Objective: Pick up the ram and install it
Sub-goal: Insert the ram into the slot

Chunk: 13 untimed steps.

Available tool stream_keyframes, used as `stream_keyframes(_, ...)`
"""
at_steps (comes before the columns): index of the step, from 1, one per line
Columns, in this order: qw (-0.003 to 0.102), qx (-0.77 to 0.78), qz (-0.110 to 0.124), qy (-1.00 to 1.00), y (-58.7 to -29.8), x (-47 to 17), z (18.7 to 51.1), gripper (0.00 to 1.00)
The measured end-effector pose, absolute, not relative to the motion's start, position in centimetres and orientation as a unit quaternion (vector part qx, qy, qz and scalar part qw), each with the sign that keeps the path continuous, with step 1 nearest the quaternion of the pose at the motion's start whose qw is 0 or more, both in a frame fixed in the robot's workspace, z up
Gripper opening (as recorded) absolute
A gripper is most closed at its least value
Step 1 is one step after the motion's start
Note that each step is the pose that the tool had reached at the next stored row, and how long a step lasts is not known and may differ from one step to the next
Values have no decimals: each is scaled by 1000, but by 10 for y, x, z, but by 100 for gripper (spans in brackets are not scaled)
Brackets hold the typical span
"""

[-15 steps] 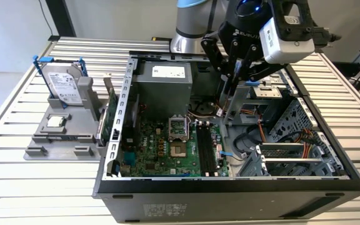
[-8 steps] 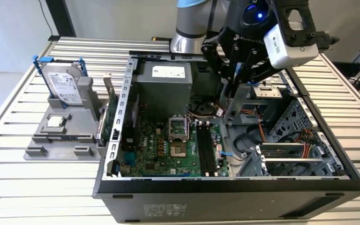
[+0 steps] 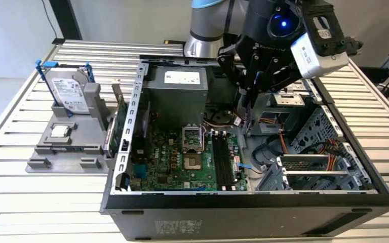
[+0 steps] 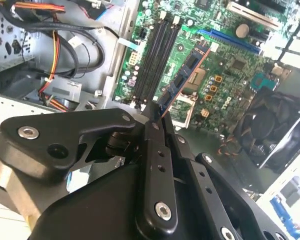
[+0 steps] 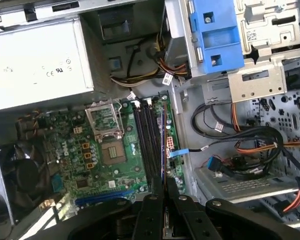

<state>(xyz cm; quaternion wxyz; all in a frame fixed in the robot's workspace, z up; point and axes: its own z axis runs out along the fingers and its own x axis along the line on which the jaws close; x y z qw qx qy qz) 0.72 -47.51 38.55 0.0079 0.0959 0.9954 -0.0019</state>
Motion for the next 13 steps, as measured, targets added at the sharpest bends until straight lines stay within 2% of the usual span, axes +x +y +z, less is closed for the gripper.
stream_keyframes(13, 8, 1, -1, 1000, -475, 10, 375, 0)
